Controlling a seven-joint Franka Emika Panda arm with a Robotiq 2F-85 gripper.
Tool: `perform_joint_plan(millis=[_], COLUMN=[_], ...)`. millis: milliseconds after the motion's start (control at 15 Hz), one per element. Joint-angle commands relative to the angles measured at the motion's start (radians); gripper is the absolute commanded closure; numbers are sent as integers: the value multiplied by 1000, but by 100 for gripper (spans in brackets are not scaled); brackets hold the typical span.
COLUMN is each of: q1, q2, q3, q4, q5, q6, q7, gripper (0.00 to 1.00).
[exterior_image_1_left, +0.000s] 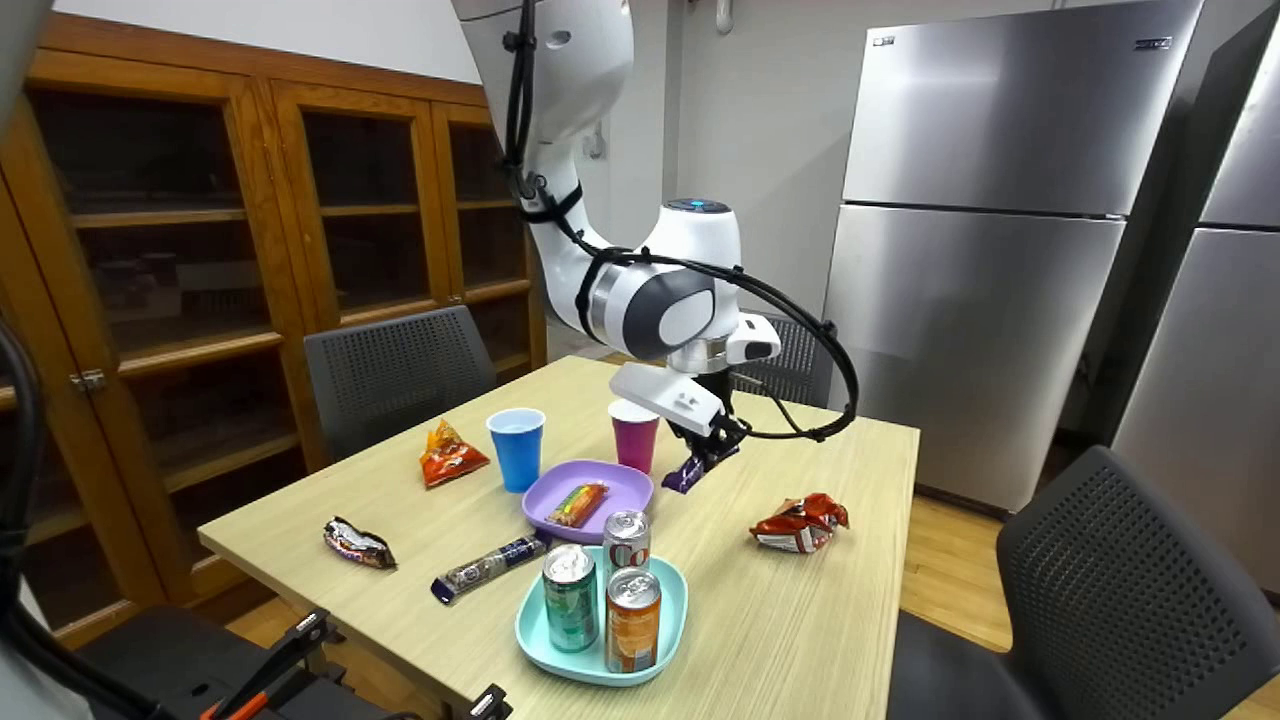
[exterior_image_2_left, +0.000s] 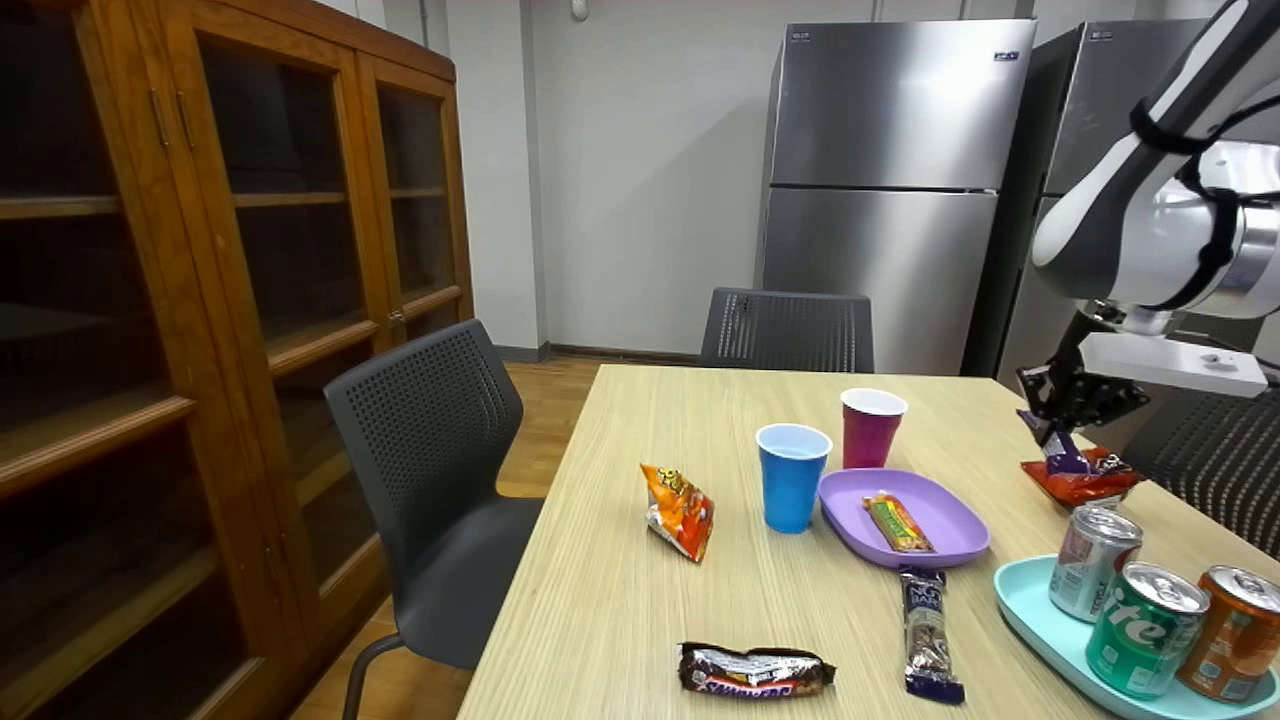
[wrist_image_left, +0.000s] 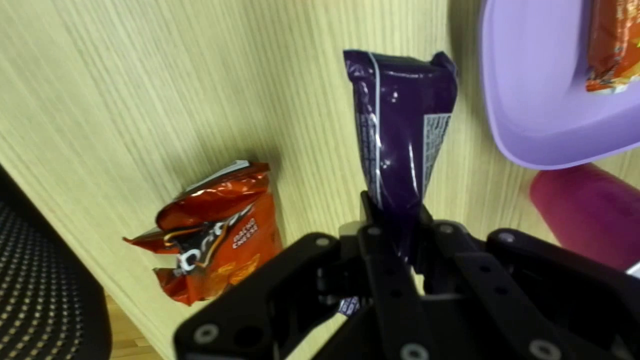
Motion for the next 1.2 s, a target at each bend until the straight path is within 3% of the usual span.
perform_joint_plan(millis=[0,733,1133], q1=[-46,-45,-39], q2=[27,107,192], q3=[87,171,180], q4=[28,53,108], q5=[30,-20,-58], q6=[-11,-21,-40], q7=[-87,-221,-271], gripper=[96,96,96])
